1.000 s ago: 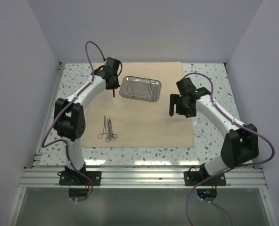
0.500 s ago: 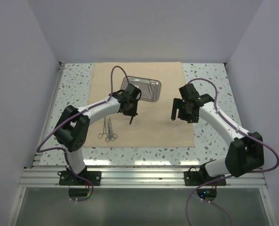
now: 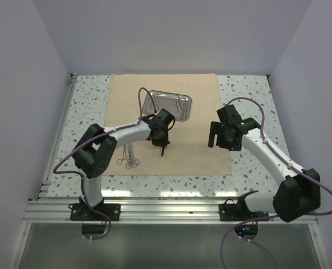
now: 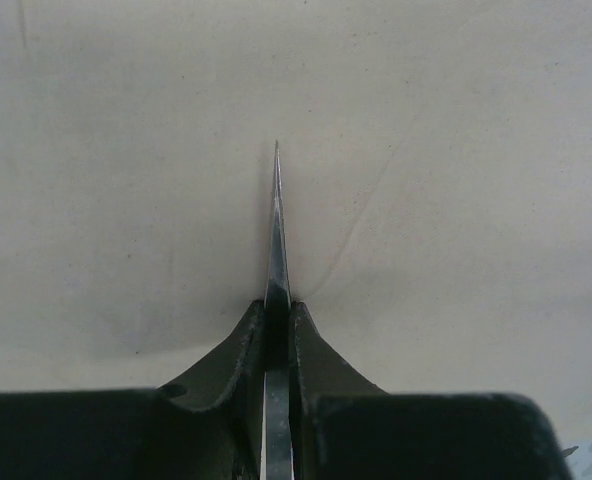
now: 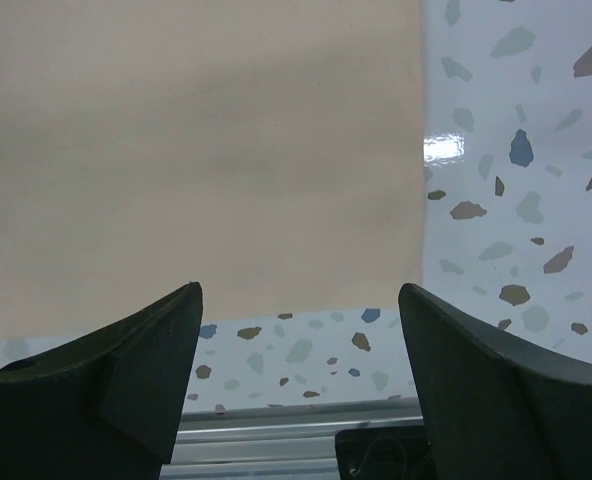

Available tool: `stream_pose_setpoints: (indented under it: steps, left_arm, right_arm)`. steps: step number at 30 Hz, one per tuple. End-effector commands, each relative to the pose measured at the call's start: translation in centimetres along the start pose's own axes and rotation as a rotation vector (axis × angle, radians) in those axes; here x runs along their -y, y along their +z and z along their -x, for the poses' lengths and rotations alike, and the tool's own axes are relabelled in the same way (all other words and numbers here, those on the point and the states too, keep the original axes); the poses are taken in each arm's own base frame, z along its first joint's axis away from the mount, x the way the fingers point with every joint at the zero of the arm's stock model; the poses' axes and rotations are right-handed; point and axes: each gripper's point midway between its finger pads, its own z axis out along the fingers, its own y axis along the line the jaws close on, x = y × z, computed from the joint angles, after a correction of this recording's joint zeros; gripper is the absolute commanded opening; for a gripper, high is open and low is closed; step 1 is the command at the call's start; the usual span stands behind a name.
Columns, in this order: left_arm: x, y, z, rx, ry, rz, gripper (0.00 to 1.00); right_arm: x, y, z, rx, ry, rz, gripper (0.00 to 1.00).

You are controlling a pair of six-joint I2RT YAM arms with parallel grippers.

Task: Open and lay out the surgical kit
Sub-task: Place the medical item in the surgical kit, then pick up the medical item from the container.

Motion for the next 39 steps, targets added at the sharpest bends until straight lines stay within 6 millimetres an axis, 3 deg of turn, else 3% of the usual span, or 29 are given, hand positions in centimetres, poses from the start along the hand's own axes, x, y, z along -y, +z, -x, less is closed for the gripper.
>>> stream_pose_setpoints:
  steps: [1, 4, 5, 7, 9, 10, 13, 14, 15, 16, 21, 22, 25, 31, 32, 33, 34, 35, 39]
  left_arm:
    - [-0.5, 0.7, -1.2, -0.008, -0.104, 0.034, 0.00]
    - [-1.2, 2.2, -3.2, -0.083, -0.112, 0.068, 0.14]
    - [-1.3, 2.7, -4.0, -0.118, -0.113, 0.065, 0.26]
    - [-1.3, 2.9, -4.7, -0.156, -0.110, 0.071, 0.39]
    - [-0.7, 2.7, -4.2, -0.153, -0.090, 0.069, 0.48]
    - [-0.7, 2.3, -4.1, -0.157, -0.080, 0.077, 0.59]
    - [0.2, 0.5, -2.6, -0.141, -0.059, 0.060, 0.65]
    - [1.2, -0.9, -1.0, -0.104, -0.055, 0.032, 0.65]
    - [1.1, -1.9, -0.7, -0.106, -0.048, 0.046, 0.65]
    - [1.9, -3.5, 1.3, -0.051, -0.043, 0.028, 0.65]
    - [2.6, -8.8, 6.9, 0.091, -0.007, 0.051, 0.62]
    - [3.0, -10.0, 8.8, 0.149, 0.004, 0.045, 0.61]
    - [2.3, -10.7, 11.5, 0.217, 0.010, 0.053, 0.61]
    - [-1.4, -8.0, 17.9, 0.306, -0.002, 0.069, 0.61]
    - [-2.2, -6.1, 18.2, 0.286, 0.002, 0.095, 0.60]
    - [-3.1, -5.5, 19.2, 0.289, -0.003, 0.113, 0.59]
    - [-2.9, -5.8, 21.0, 0.325, 0.009, 0.113, 0.58]
    - [-3.5, -3.7, 21.2, 0.304, 0.020, 0.142, 0.57]
    - [-3.4, -1.3, 23.6, 0.341, 0.076, 0.171, 0.58]
  right_arm:
    - [1.3, -0.4, -0.7, 0.007, -0.025, -0.038, 0.84]
    - [1.5, -0.1, -1.1, -0.003, -0.033, -0.041, 0.84]
    - [1.5, 0.0, -1.2, -0.006, -0.037, -0.041, 0.84]
    - [1.3, 0.1, -1.0, 0.001, -0.035, -0.038, 0.84]
    - [1.2, 0.0, -0.7, 0.012, -0.030, -0.033, 0.84]
    - [1.2, 0.0, -0.5, 0.019, -0.028, -0.034, 0.84]
    - [1.1, -0.2, -0.1, 0.039, -0.024, -0.031, 0.84]
    - [1.2, -0.3, -0.1, 0.043, -0.022, -0.032, 0.84]
    - [1.2, -0.3, 0.0, 0.049, -0.020, -0.031, 0.84]
    - [1.3, -0.3, 0.0, 0.052, -0.019, -0.035, 0.84]
    - [1.3, -0.1, 0.0, 0.072, -0.011, -0.027, 0.84]
    - [1.2, -0.1, 0.0, 0.073, -0.011, -0.022, 0.84]
    - [0.9, -0.1, 0.4, 0.083, -0.007, -0.012, 0.84]
    - [0.3, -0.9, 1.5, 0.104, -0.012, 0.010, 0.84]
    - [0.2, -1.1, 1.7, 0.107, -0.016, 0.013, 0.84]
    - [0.3, -1.2, 1.7, 0.106, -0.018, 0.013, 0.84]
    - [0.3, -1.3, 1.6, 0.104, -0.021, 0.015, 0.84]
    - [0.3, -1.4, 1.6, 0.104, -0.026, 0.014, 0.84]
    - [0.7, -1.4, 0.8, 0.086, -0.037, 0.008, 0.84]
